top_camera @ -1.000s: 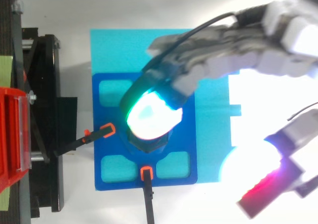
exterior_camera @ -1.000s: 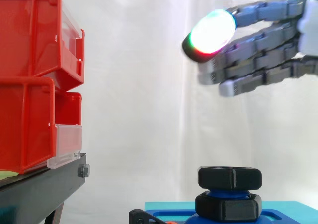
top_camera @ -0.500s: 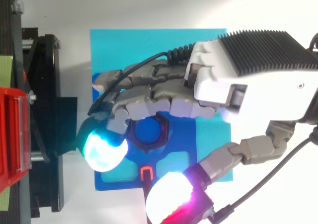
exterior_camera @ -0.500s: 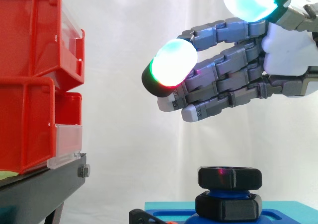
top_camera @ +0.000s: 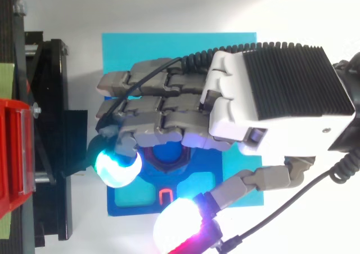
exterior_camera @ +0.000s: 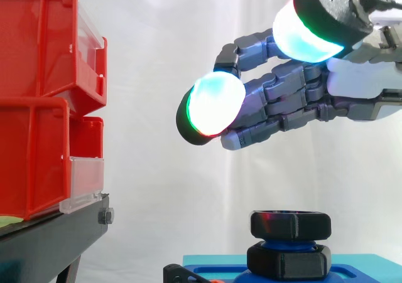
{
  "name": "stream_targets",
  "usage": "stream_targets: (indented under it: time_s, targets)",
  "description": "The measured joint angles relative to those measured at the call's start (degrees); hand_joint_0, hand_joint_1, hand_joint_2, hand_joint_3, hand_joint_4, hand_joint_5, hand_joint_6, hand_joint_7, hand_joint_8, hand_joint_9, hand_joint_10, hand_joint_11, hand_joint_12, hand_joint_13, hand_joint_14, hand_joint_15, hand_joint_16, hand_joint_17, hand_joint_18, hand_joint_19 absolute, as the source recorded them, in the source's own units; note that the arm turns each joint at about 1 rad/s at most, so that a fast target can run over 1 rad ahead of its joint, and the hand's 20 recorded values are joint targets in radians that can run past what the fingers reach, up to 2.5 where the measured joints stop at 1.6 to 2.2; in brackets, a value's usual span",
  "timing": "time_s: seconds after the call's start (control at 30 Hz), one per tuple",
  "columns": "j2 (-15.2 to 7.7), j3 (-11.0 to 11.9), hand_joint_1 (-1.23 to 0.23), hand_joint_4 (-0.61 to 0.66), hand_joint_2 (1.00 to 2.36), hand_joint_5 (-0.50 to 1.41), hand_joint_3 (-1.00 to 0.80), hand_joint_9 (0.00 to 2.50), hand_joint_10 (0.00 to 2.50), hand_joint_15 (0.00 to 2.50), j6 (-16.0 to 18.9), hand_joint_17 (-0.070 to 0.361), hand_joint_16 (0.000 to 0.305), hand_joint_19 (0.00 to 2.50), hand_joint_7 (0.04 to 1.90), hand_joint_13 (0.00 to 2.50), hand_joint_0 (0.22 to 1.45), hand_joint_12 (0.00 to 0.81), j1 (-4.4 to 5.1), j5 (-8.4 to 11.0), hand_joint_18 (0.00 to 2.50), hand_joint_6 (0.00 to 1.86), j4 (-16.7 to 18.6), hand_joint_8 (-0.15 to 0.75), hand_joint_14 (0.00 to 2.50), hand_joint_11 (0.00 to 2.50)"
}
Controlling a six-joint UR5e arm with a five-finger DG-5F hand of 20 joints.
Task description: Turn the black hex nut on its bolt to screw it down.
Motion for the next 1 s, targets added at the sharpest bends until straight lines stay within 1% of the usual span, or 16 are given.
stream_targets:
  time_s: [0.03, 0.13, 0.27, 0.47, 0.57, 0.7, 0.9, 1.0]
  targets:
    - [0.0, 0.0, -0.45, 0.26, 1.00, -0.12, -0.50, 0.44, 0.00, 0.00, -1.1, 0.126, 0.056, 0.17, 1.02, 0.26, 0.51, 0.359, 0.02, 0.16, 0.32, 0.50, 0.0, 0.304, 0.00, 0.08]
    - [0.0, 0.0, -0.44, 0.26, 1.00, -0.12, -0.50, 0.45, 0.00, 0.00, -3.0, 0.126, 0.056, 0.17, 1.04, 0.26, 0.51, 0.359, 0.07, 0.40, 0.32, 0.50, 0.0, 0.305, 0.00, 0.09]
    - [-0.2, 0.0, -0.44, 0.25, 1.00, -0.11, -0.50, 0.45, 0.00, 0.00, -4.5, 0.126, 0.056, 0.17, 1.11, 0.25, 0.51, 0.359, 0.28, 0.37, 0.31, 0.50, -0.2, 0.307, 0.00, 0.10]
    - [-3.1, 0.0, -0.44, 0.23, 1.00, -0.09, -0.50, 0.45, 0.00, 0.00, -5.3, 0.126, 0.056, 0.18, 1.22, 0.26, 0.51, 0.358, 0.53, 0.26, 0.32, 0.50, 0.0, 0.308, 0.00, 0.10]
    - [-3.7, 0.0, -0.44, 0.22, 1.00, -0.10, -0.50, 0.45, 0.00, 0.00, -5.4, 0.125, 0.056, 0.18, 1.21, 0.26, 0.51, 0.359, 0.70, 0.08, 0.32, 0.51, 0.4, 0.308, 0.00, 0.10]
    - [-3.9, 0.0, -0.44, 0.22, 1.00, -0.10, -0.50, 0.45, 0.00, 0.00, -5.6, 0.125, 0.056, 0.18, 1.18, 0.25, 0.51, 0.359, 0.92, -0.08, 0.32, 0.53, 0.8, 0.308, 0.00, 0.11]
    - [-3.9, 0.0, -0.44, 0.21, 1.00, -0.12, -0.50, 0.45, 0.00, 0.00, -6.0, 0.125, 0.056, 0.18, 1.04, 0.25, 0.51, 0.359, 1.01, -0.27, 0.32, 0.62, 0.9, 0.312, 0.00, 0.12]
    - [-4.0, 0.0, -0.44, 0.21, 1.00, -0.13, -0.50, 0.45, 0.00, 0.00, -6.7, 0.126, 0.056, 0.18, 0.99, 0.25, 0.51, 0.359, 1.01, -0.50, 0.32, 0.66, 1.0, 0.313, 0.00, 0.13]
